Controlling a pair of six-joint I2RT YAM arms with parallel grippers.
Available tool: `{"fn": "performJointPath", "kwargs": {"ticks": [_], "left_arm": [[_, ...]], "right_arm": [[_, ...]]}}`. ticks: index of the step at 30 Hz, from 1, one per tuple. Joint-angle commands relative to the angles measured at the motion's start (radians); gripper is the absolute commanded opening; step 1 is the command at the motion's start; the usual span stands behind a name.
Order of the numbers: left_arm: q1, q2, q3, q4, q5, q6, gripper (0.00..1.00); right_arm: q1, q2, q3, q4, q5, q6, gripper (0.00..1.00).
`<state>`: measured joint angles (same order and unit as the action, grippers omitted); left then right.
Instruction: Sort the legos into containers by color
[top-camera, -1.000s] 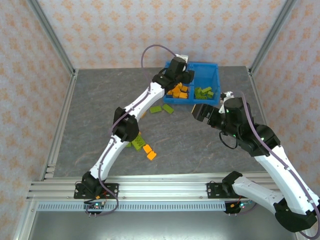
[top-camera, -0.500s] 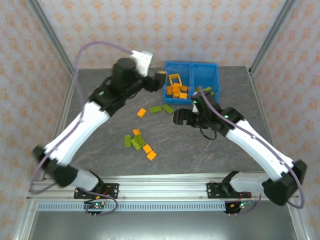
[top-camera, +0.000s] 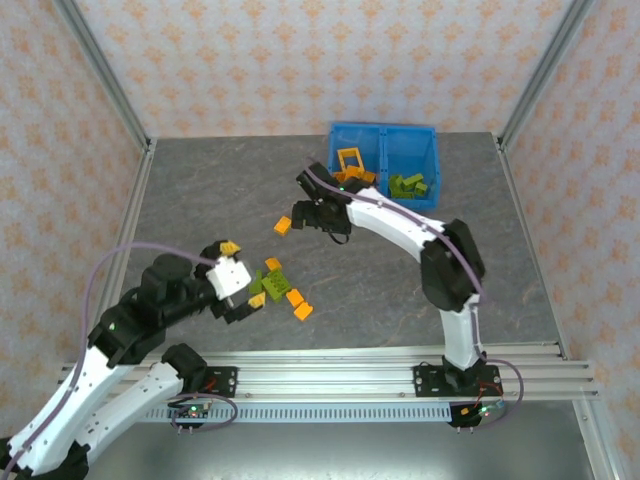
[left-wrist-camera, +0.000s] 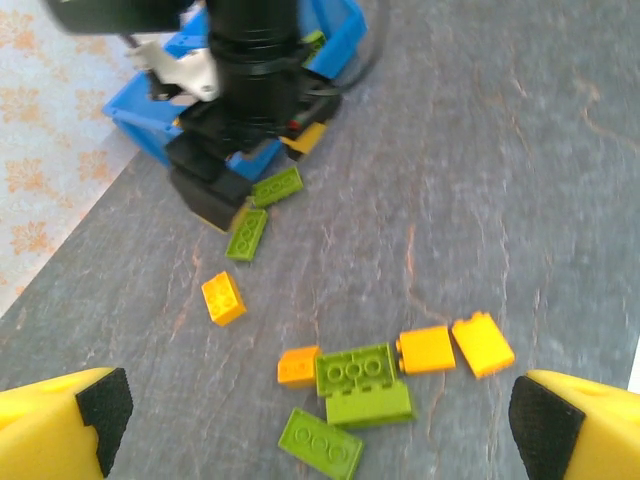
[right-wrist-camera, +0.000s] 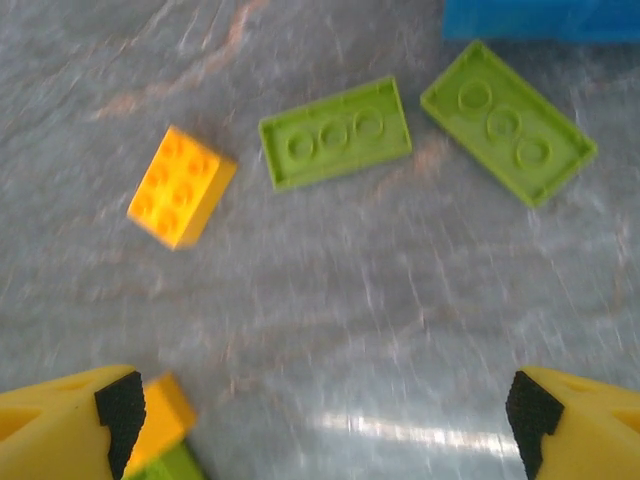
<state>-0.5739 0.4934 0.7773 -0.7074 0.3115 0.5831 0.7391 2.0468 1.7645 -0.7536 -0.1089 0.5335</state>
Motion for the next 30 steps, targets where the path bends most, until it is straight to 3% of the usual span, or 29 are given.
{"fn": "performJointPath", "kwargs": {"ticks": [1, 9, 13, 20, 24, 30], "left_arm": [[0.005, -0.037, -0.065, -0.038, -0.019, 0.121, 1.00], [0.005, -0.019, -0.148, 0.107, -0.039, 0.090, 1.00], [0.004, -0.018, -0.174, 0.164, -0.001, 0.059, 1.00], [0.005, -0.019, -0.195, 0.176, 0.007, 0.058, 1.00], [0.004, -0.020, -0.207, 0.183, 0.004, 0.059, 1.00], [0.006, -0.019, -0.214, 0.193, -0.012, 0.058, 1.00]], "right_arm": [[0.005, 0.102, 0.164, -0.135, 0.133, 0.163, 0.95], [0.008, 0.336, 0.461, -0.315, 0.231, 0.630, 0.98], [0.008, 0.458, 0.606, -0.348, 0.203, 0.686, 0.98], [0.013, 0.535, 0.629, -0.318, 0.246, 0.736, 0.98], [0.013, 0.541, 0.610, -0.300, 0.250, 0.708, 0.86], [0.016, 0.529, 0.575, -0.321, 0.255, 0.700, 0.54]]}}
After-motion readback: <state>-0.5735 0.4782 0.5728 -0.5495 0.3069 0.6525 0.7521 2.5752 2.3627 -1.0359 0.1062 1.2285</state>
